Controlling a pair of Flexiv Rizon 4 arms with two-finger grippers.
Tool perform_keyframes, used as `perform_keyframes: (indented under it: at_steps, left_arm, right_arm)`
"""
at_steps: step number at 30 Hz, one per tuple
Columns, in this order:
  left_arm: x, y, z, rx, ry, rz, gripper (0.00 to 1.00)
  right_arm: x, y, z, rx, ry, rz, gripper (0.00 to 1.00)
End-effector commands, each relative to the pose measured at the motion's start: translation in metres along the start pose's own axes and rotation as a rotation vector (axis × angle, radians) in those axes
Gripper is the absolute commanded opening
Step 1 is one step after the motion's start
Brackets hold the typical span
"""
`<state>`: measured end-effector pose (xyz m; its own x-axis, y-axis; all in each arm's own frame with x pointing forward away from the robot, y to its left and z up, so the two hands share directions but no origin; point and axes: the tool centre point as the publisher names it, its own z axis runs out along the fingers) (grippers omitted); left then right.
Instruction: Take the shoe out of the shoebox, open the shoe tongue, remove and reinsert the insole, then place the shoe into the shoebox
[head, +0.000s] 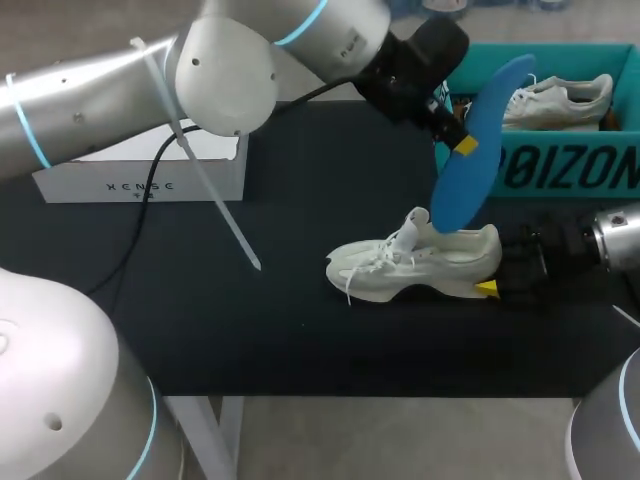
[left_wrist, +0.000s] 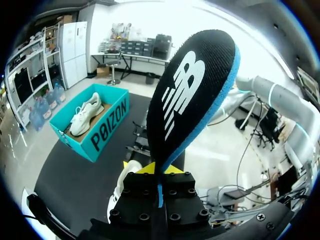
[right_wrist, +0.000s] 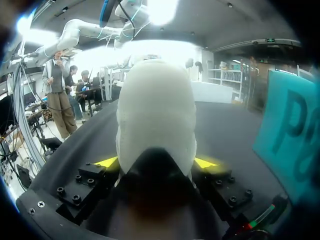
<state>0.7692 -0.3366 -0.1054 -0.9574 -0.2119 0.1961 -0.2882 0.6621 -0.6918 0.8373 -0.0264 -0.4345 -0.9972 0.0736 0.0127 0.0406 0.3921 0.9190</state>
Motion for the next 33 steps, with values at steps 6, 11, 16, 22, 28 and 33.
perform_keyframes:
  at_steps: [6, 11, 16, 22, 28, 33]
  left_arm:
    - [0.001, 0.001, -0.001, 0.001, -0.002, 0.0, 0.0]
    - [-0.003, 0.006, -0.019, 0.002, 0.2, -0.062, 0.0]
    - [-0.011, 0.033, -0.031, 0.009, 0.407, -0.101, 0.0]
    - [-0.017, 0.057, -0.037, 0.048, 0.628, -0.148, 0.0]
    - [-0.009, 0.059, -0.06, 0.106, 0.751, -0.148, 0.0]
    - [0.003, 0.055, -0.078, 0.1, 0.785, -0.183, 0.0]
  right_arm:
    - [-0.001, -0.004, 0.004, 0.002, -0.001, 0.001, 0.0]
    - [-0.001, -0.004, 0.004, 0.002, -0.001, 0.001, 0.0]
    - [-0.001, -0.004, 0.004, 0.002, -0.001, 0.001, 0.0]
    - [-0.001, -0.004, 0.004, 0.002, -0.001, 0.001, 0.0]
    - [-0.001, -0.004, 0.004, 0.002, -0.001, 0.001, 0.0]
    - [-0.001, -0.004, 0.004, 0.002, -0.001, 0.001, 0.0]
